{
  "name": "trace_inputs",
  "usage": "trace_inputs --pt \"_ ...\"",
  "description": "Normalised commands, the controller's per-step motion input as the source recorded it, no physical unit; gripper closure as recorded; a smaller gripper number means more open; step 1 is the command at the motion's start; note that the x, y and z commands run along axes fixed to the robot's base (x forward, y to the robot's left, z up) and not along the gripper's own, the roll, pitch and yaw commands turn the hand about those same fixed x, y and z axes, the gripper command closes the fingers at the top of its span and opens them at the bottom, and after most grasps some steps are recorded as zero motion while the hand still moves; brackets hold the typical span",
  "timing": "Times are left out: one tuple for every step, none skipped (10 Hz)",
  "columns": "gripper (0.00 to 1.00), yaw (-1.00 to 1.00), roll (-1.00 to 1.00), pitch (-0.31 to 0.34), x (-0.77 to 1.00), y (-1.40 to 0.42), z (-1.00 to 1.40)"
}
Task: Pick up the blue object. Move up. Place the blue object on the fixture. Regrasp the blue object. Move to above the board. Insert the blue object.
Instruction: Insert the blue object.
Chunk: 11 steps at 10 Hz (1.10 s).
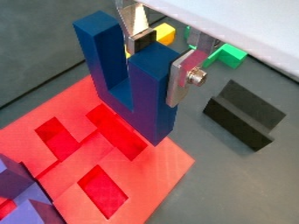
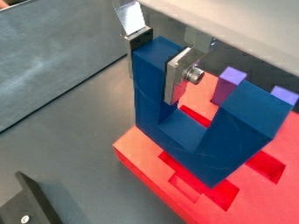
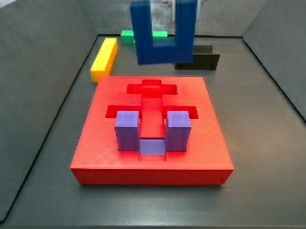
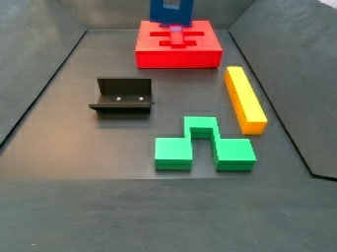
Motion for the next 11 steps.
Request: trace_inputs --pt "1.00 -0.03 0.00 -0.124 0.00 0.00 -0.29" --pt "1.00 0.00 0.00 -0.046 0.03 -0.04 -0.16" --pt "1.00 0.09 0.12 0.000 0.03 -0.24 -0.07" --pt "1.00 0.17 0.18 0.000 0.00 -0.23 -0.09" --pt "1.00 0.24 0.18 0.000 0.00 -0.17 -0.12" --pt "1.00 0.22 0.13 -0.007 0.00 -0.11 -0.17" --pt "1.00 0.31 0.09 -0.053 -0.01 0.00 -0.23" --pt "1.00 0.28 0.04 -0.040 0.00 0.00 -0.23" --pt "1.00 0.11 0.07 0.000 0.00 -0.03 -0.17" --pt "1.00 0.00 0.09 0.000 0.00 0.00 -0.17" --pt "1.00 -0.01 0.13 0.000 0.00 0.00 -0.15"
